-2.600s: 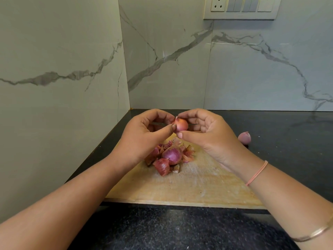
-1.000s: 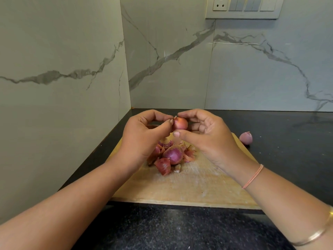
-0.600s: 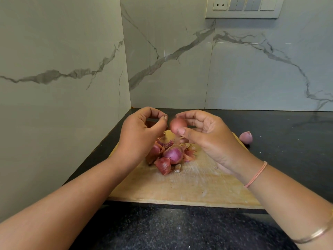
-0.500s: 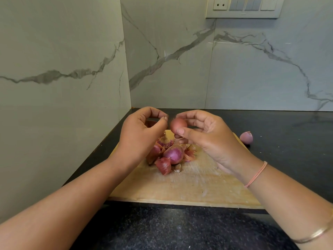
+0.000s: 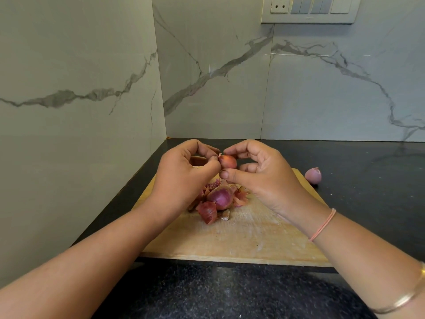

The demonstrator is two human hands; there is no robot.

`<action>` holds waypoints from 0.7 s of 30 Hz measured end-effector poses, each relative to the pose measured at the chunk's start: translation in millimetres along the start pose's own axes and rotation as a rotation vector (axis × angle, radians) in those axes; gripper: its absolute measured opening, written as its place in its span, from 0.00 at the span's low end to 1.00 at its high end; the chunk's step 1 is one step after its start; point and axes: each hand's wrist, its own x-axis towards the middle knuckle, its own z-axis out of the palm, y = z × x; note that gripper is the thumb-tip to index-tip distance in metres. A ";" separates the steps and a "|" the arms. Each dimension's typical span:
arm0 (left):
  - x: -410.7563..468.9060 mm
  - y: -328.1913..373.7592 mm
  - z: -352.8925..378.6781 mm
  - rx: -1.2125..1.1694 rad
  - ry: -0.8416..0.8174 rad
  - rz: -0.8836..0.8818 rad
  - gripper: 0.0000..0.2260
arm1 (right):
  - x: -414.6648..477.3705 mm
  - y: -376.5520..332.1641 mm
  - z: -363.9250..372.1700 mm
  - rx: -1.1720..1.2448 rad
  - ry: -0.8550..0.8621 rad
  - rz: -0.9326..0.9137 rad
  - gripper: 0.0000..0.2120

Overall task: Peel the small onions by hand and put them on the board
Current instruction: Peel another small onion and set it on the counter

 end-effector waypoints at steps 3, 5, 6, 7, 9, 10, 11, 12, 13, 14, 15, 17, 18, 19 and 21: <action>0.2 -0.2 1.2 0.051 0.021 0.011 0.05 | -0.3 -0.2 0.2 0.008 -0.013 0.012 0.16; 2.7 -2.2 0.0 0.067 0.047 -0.013 0.04 | 0.1 -0.7 -0.6 0.042 -0.028 0.029 0.16; 4.8 -3.5 -1.4 0.058 0.065 -0.037 0.04 | 0.4 -1.3 -1.3 0.075 -0.037 0.038 0.15; 7.0 -4.9 -3.2 0.044 0.085 -0.061 0.04 | 0.4 -2.1 -1.9 0.115 -0.047 0.048 0.15; 9.4 -6.1 -6.1 0.033 0.110 -0.085 0.05 | 0.3 -3.5 -2.9 0.185 -0.066 0.063 0.14; 9.2 -5.8 -6.7 0.033 0.109 -0.082 0.05 | 0.1 -3.7 -3.2 0.205 -0.072 0.069 0.14; 8.4 -4.8 -6.9 0.025 0.099 -0.072 0.06 | 0.1 -3.4 -3.3 0.214 -0.075 0.074 0.14; 7.1 -3.4 -6.8 0.010 0.079 -0.057 0.07 | 0.5 -2.5 -3.6 0.218 -0.075 0.079 0.14; 5.5 -1.8 -6.4 -0.007 0.054 -0.038 0.07 | 0.7 -1.4 -3.9 0.218 -0.074 0.084 0.14; 3.8 -0.2 -6.1 -0.024 0.029 -0.017 0.08 | 1.1 -0.4 -4.1 0.216 -0.072 0.088 0.14; 2.3 1.5 -5.5 -0.039 0.006 0.002 0.08 | 1.1 0.4 -4.4 0.211 -0.070 0.089 0.15; 0.3 4.1 -4.8 -0.056 -0.031 0.020 0.05 | 1.1 1.6 -4.9 0.204 -0.066 0.080 0.15; -0.4 4.9 -4.3 -0.061 -0.047 0.024 0.04 | 0.9 2.2 -5.0 0.194 -0.065 0.072 0.16; -0.9 5.4 -3.9 -0.067 -0.058 0.025 0.04 | 0.9 2.4 -5.0 0.173 -0.064 0.063 0.16; -0.8 4.6 -3.2 -0.070 -0.067 0.021 0.05 | 1.0 2.5 -4.2 0.105 -0.062 0.044 0.17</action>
